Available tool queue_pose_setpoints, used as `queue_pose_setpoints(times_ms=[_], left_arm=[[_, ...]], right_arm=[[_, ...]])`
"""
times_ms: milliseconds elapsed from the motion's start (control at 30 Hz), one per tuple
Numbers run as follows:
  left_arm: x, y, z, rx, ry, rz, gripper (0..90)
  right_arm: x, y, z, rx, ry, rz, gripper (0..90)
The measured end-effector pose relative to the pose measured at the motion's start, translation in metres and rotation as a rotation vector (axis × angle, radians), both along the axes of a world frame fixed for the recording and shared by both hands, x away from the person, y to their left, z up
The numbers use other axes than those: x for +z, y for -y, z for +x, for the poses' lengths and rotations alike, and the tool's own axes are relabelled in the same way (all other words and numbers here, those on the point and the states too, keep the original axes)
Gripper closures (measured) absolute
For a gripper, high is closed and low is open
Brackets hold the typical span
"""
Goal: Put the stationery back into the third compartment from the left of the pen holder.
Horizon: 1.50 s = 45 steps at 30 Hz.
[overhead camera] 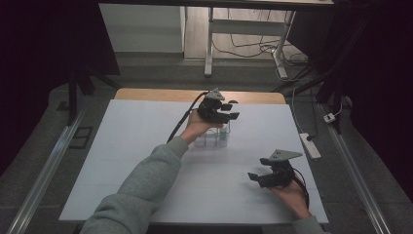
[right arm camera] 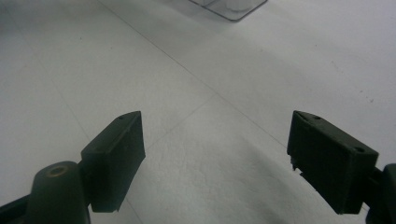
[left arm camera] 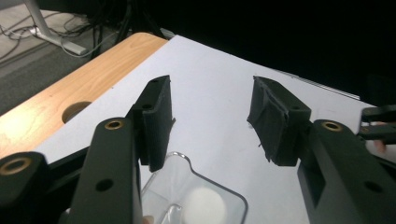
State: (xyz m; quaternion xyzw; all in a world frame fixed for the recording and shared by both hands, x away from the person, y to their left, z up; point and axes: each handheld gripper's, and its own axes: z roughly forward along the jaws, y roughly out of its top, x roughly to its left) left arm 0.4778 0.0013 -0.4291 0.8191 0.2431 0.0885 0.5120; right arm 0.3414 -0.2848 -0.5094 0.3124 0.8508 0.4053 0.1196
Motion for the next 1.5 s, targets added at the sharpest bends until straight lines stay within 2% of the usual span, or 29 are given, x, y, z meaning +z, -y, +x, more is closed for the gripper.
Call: queue_pose_setpoints(times_ms=[233,400,800,1000,1167,1500], left_arm=[[0.006,-0.004,-0.010,-0.031,0.001,0.001,47.6],[0.005,-0.009,-0.019,-0.062,-0.013,0.008,47.5],[-0.002,-0.034,-0.050,-0.088,-0.015,0.008,49.5],[-0.005,-0.051,-0.064,-0.072,-0.018,0.022,49.1],[-0.012,-0.064,-0.077,-0.033,-0.040,0.071,44.6],[-0.027,-0.103,-0.114,0.022,-0.033,0.109,39.9]], right_arm=[[0.000,0.000,0.000,0.000,0.002,-0.005,18.7],[0.000,0.000,0.000,0.002,0.001,-0.004,18.7],[0.001,0.000,-0.002,0.004,0.003,0.011,18.7],[0.001,0.000,-0.001,0.004,0.004,0.008,18.7],[0.002,0.000,-0.002,0.000,0.003,0.008,18.8],[0.003,0.001,-0.004,0.001,0.009,0.010,18.7]])
